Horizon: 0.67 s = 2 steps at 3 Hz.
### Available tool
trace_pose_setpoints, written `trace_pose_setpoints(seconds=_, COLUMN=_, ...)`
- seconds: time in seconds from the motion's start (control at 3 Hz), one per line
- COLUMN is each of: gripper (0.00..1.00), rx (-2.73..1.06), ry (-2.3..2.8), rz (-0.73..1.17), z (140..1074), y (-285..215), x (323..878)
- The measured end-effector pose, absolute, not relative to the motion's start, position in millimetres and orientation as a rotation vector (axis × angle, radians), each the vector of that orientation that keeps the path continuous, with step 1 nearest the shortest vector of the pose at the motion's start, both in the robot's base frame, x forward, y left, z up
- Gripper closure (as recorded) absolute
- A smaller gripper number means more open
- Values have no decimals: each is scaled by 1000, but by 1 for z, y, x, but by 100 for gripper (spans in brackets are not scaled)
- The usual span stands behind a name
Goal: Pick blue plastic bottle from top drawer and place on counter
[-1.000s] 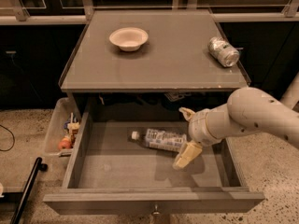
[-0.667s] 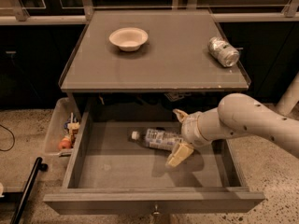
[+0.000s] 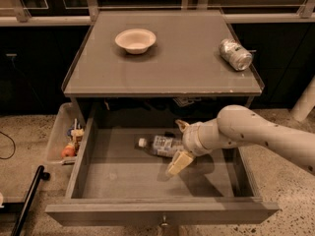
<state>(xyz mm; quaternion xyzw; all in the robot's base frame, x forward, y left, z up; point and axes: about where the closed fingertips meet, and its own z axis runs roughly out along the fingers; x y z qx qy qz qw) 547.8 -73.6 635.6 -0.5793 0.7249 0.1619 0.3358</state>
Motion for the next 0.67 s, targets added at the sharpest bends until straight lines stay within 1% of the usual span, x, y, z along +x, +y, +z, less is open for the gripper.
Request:
trace_pose_setpoints(seconds=0.33, gripper=0, rx=-1492, ry=1914, rz=473, z=621, y=-71, x=555)
trace_pose_setpoints(seconds=0.67, gripper=19, rx=-1491, ry=1916, rz=477, z=619, y=-71, x=555)
